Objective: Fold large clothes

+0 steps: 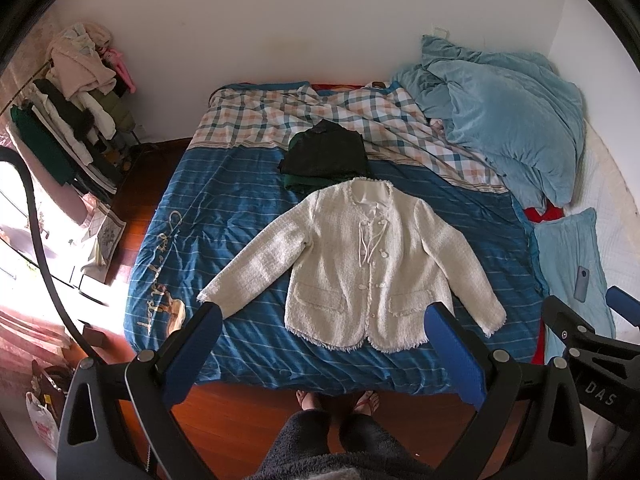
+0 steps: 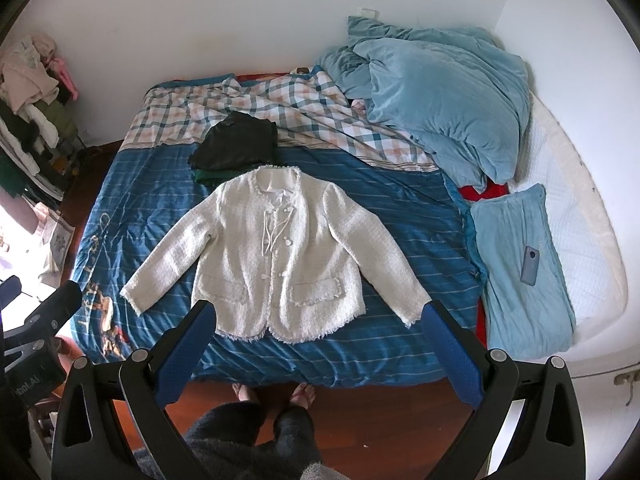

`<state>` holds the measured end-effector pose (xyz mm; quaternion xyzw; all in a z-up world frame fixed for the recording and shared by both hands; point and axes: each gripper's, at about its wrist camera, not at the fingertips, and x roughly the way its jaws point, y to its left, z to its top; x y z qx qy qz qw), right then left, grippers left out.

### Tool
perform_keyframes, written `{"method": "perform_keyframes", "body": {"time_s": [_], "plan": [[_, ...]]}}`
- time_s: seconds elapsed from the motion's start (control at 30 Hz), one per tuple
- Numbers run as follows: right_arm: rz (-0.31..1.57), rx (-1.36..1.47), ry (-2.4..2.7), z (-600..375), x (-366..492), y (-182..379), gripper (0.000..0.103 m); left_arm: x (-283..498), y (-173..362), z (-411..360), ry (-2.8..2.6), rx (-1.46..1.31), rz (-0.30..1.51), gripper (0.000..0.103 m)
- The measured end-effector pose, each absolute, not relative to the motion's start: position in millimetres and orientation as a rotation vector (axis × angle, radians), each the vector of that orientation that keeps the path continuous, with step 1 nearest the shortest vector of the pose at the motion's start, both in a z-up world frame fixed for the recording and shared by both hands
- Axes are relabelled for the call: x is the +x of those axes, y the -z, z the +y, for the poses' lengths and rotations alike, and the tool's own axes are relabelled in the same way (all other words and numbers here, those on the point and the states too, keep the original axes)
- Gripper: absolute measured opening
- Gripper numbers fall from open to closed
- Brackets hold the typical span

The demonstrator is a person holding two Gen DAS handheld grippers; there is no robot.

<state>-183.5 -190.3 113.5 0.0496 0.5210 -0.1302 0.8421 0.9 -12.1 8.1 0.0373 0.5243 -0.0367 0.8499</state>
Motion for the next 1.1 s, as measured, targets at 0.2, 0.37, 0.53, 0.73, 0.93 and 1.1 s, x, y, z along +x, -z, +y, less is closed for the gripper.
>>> {"method": "perform_keyframes", "body": {"time_s": [0.2,0.37,0.53,0.73,0.93,1.1], "plan": [[1.102,0.100,0.272,-180,-185,-118,0.103,0,-7,-11,0.077,0.081,1.101,0.103],[1.101,0.093,0.271,-178,-184,-117,0.103,0,-7,-10,0.078,0.077,1.102,0.103],[1.103,0.097,0.273,-175,-181,-117,0.103,-1,-8,-12,0.077,0.083,1.100,0.103],[1.091,0.116,0.271,-173,-180,-112,0.103,15,-14,-5,0.064,0.088,1.038,0.103],[0.993,0.284,0.329,-196,-166,-74,0.103,58,16,-7,0.042,0.144,0.844,0.103],[0.988,0.453,0.469,-262,-151,4,0.077,112,75,-18,0.049,0.211,0.878,0.103]]}}
